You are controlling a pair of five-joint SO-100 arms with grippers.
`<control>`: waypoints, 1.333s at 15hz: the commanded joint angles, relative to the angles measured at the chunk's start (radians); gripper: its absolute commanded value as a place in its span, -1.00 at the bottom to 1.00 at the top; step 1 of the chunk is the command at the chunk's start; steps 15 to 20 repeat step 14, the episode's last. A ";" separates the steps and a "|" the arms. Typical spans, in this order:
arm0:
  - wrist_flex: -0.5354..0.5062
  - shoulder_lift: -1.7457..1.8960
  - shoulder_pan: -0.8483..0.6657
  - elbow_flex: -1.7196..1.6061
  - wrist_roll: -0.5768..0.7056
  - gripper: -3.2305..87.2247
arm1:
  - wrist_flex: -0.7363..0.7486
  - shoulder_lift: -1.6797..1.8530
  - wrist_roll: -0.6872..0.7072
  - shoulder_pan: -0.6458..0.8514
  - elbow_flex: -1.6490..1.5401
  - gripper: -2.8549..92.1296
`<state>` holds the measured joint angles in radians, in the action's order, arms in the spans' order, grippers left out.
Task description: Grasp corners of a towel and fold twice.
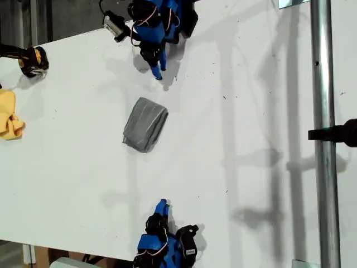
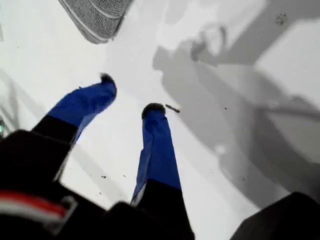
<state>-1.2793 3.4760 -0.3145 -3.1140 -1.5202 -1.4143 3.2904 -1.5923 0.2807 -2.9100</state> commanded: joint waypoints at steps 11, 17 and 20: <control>-0.014 0.002 -0.018 -0.005 0.549 -0.73 | -0.015 0.000 0.098 -0.052 0.014 -0.53; -0.014 0.002 -0.018 -0.005 0.549 -0.73 | -0.015 0.000 0.098 -0.052 0.014 -0.53; -0.014 0.002 -0.018 -0.005 0.549 -0.73 | -0.015 0.000 0.098 -0.052 0.014 -0.53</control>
